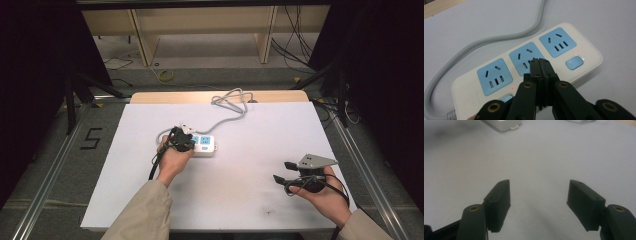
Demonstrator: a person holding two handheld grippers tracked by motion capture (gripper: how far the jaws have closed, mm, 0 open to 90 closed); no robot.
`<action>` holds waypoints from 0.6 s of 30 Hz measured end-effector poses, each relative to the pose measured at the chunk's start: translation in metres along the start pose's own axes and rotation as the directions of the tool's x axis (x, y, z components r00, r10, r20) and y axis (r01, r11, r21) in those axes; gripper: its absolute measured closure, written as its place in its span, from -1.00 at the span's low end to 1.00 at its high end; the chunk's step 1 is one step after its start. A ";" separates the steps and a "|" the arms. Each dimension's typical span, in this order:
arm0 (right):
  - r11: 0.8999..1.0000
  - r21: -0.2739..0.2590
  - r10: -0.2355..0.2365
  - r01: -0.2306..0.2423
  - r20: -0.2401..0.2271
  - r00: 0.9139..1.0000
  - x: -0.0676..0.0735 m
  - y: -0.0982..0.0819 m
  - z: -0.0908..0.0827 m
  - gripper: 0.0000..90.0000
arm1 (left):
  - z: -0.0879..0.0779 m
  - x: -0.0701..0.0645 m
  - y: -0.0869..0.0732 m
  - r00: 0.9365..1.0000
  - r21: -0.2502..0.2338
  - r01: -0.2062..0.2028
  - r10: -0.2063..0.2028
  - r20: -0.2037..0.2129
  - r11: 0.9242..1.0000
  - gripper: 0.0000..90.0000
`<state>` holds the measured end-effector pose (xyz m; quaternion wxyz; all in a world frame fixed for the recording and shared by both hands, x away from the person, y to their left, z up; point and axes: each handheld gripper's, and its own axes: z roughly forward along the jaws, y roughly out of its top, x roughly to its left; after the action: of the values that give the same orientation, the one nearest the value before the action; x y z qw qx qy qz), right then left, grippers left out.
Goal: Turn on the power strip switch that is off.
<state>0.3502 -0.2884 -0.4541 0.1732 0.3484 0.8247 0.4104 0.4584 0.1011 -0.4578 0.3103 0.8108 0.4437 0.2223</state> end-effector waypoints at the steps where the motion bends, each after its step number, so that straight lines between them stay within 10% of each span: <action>1: 1.000 -0.001 0.000 0.000 -0.001 1.000 0.000 0.000 0.000 -0.22 | 0.000 0.000 0.000 1.000 0.000 0.000 0.000 0.001 1.000 0.99; 18: 1.000 0.000 -0.005 0.005 -0.001 1.000 0.000 0.000 0.000 -0.22 | 0.001 -0.002 0.000 1.000 0.009 -0.021 0.021 -0.015 1.000 1.00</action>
<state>0.3498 -0.2886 -0.4540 0.1738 0.3462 0.8257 0.4100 0.4579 0.0987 -0.4591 0.3009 0.8152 0.4385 0.2294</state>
